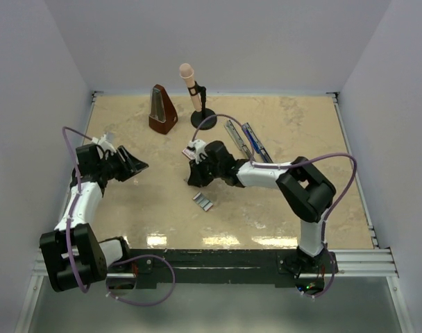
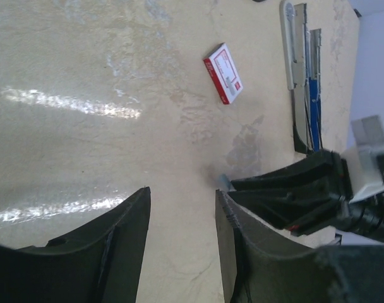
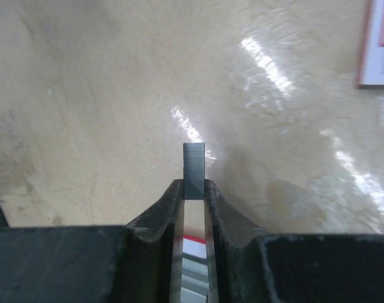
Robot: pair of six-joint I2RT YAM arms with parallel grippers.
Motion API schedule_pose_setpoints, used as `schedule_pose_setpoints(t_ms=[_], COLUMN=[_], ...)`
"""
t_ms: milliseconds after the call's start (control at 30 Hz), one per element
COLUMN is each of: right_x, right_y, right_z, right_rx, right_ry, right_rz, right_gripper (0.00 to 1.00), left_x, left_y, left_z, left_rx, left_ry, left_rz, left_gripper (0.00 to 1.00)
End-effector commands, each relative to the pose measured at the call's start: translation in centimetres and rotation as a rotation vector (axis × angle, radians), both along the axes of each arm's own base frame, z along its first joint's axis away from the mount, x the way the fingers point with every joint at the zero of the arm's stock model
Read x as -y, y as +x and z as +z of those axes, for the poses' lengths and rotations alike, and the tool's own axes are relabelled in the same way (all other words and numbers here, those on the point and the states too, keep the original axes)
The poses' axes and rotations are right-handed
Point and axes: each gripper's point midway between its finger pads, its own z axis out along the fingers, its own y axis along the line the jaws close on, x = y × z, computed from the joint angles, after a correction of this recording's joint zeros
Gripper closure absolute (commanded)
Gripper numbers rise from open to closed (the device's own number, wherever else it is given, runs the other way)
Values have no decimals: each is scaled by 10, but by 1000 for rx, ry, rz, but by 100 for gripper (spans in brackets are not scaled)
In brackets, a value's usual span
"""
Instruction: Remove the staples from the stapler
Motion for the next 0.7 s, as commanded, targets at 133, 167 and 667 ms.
schedule_pose_setpoints(t_ms=[133,167,667], right_x=[16,16,25], right_y=[18,19,-9], right_z=[99,110,211], right_rx=[-122,-128,-111], right_ry=[437,477,784], right_rz=[-71,-70,11], right_gripper=[86,85,84], left_x=[68,75,128], left_y=[5,3,-25], left_z=[49,55,130], left_rx=[237,246,554], left_ry=[-111,-139,-333], left_rz=[-240,-249,-435], left_gripper=[50,50,51])
